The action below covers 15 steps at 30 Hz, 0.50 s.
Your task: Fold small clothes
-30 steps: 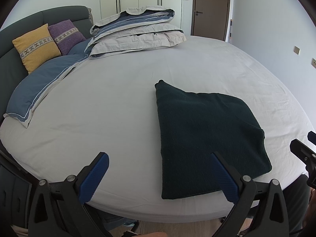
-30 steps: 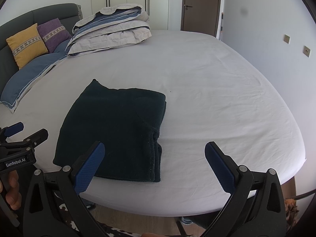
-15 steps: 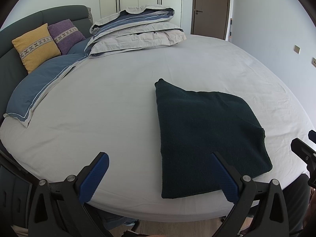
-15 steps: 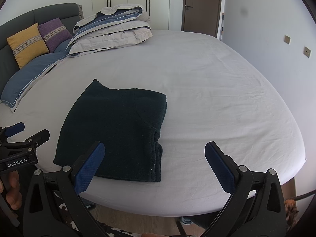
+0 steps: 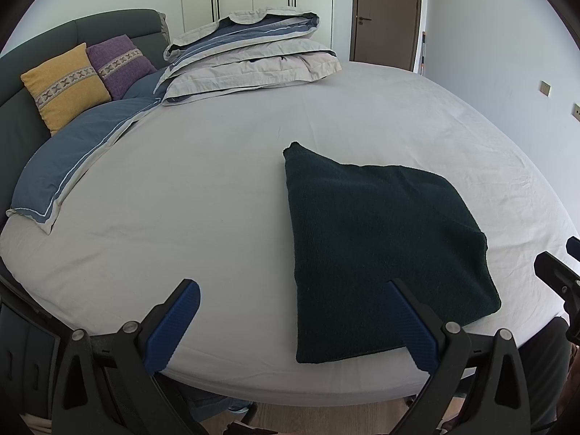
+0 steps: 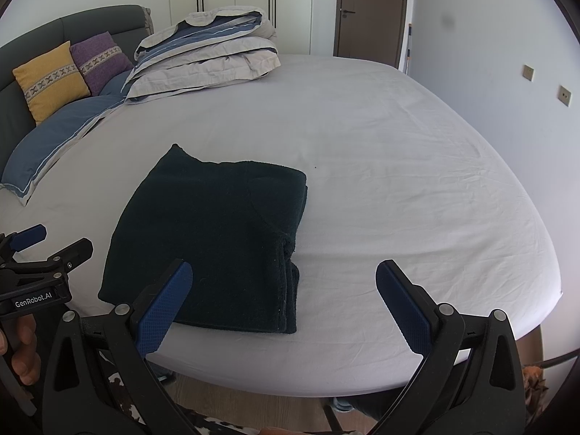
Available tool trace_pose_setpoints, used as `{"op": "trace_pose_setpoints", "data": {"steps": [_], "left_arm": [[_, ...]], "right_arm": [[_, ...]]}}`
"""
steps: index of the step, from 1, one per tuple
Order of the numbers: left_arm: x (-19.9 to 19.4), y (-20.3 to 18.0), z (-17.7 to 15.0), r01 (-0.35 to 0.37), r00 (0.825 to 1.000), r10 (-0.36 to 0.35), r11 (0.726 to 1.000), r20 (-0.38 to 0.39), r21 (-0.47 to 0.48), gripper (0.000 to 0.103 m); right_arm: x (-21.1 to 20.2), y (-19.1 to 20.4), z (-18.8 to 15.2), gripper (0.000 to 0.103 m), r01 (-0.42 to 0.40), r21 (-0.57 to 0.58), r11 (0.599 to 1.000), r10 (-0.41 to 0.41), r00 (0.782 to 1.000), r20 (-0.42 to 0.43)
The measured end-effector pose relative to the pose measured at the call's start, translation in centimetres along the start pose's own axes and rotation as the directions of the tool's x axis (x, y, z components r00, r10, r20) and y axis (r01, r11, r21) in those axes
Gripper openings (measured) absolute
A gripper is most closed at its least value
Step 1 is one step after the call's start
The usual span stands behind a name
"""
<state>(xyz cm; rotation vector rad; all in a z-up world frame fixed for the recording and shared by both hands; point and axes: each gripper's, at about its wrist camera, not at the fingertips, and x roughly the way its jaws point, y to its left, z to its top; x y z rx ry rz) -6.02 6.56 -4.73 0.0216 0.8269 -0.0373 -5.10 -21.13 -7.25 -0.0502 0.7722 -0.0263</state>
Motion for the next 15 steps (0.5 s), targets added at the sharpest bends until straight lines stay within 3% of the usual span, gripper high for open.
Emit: {"op": "trace_pose_setpoints", "data": {"steps": [15], "left_arm": [[0.27, 0.23, 0.03, 0.006, 1.0, -0.006, 1.0, -0.009, 0.001, 0.103]], "right_arm": [[0.04, -0.01, 0.01, 0.103, 0.0, -0.001, 1.0, 0.0, 1.0, -0.001]]}}
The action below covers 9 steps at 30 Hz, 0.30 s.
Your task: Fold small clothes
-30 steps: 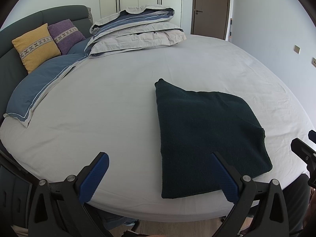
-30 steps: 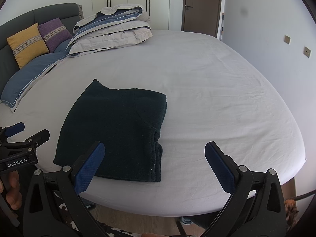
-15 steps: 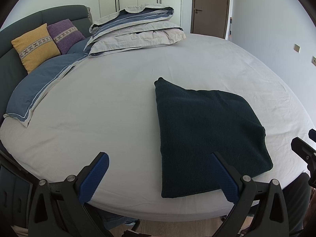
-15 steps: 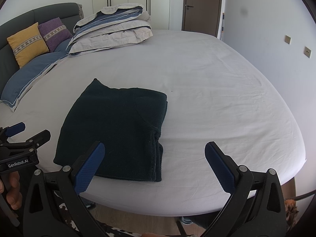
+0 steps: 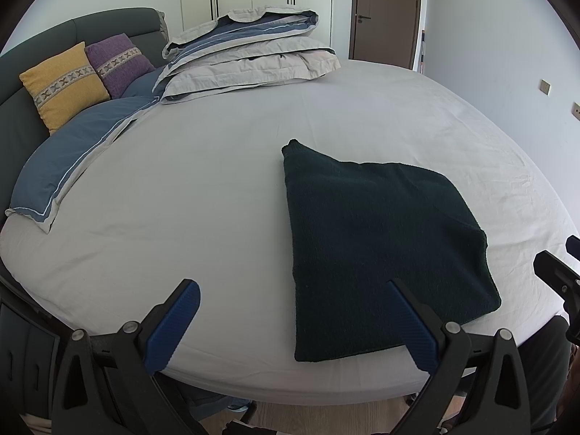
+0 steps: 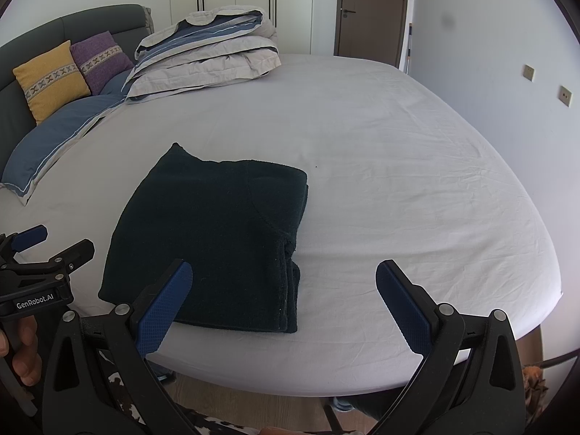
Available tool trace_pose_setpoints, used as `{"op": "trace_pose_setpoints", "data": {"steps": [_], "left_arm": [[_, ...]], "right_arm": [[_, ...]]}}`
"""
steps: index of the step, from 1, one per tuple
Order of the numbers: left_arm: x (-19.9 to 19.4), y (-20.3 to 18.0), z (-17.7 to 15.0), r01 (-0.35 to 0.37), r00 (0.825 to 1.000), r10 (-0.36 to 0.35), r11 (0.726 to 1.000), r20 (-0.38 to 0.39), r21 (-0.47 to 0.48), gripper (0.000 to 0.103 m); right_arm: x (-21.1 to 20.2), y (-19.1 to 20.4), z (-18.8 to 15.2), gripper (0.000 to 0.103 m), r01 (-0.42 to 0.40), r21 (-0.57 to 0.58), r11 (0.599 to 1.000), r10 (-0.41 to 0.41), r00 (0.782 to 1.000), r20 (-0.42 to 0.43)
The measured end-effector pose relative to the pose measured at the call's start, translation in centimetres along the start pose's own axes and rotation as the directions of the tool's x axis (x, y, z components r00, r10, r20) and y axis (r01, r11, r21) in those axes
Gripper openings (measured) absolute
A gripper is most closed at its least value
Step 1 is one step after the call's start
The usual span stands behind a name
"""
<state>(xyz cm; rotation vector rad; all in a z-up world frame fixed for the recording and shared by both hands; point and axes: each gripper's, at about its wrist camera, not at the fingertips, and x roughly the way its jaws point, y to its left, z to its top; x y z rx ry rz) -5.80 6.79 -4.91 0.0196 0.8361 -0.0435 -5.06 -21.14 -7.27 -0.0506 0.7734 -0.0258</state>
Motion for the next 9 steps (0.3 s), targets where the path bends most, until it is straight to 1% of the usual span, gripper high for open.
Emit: {"op": "trace_pose_setpoints", "data": {"steps": [9], "left_arm": [[0.13, 0.15, 0.03, 0.002, 1.0, -0.002, 1.0, 0.008, 0.005, 0.103]], "right_arm": [[0.06, 0.06, -0.06, 0.103, -0.001, -0.001, 1.0, 0.001, 1.0, -0.002]]}}
